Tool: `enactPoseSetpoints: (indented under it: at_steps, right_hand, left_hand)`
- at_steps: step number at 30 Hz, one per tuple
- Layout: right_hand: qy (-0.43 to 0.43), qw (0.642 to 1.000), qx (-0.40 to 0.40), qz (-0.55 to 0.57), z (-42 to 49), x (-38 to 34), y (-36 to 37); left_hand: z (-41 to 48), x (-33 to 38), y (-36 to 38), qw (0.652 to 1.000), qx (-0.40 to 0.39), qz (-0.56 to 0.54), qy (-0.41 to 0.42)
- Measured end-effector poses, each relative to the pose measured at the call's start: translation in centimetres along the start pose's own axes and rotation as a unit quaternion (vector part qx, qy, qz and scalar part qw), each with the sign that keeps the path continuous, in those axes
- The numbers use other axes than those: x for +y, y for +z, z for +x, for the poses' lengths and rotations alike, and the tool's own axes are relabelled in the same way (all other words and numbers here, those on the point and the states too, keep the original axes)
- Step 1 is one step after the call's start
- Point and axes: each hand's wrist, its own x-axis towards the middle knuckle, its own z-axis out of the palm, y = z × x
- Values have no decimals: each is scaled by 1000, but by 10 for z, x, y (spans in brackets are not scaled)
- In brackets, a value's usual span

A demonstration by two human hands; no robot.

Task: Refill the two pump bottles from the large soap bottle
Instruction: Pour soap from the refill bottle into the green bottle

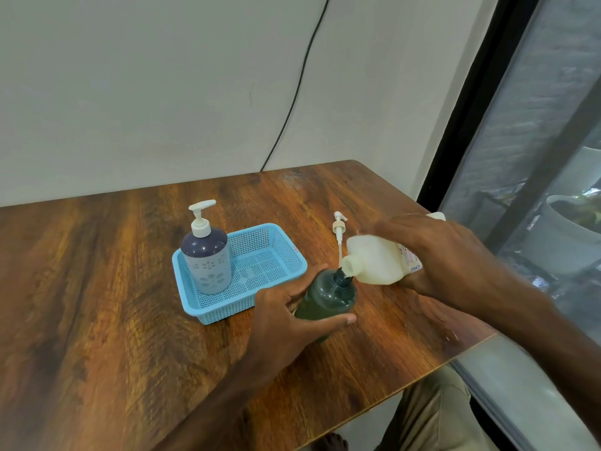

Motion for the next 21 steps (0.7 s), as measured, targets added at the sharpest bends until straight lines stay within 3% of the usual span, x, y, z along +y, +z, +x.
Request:
enactPoseSetpoints:
  at_steps: [21]
  right_hand:
    - [11, 1000, -13, -8, -1, 2, 0]
  left_hand:
    - [-1, 1, 0, 1000, -2, 1, -5]
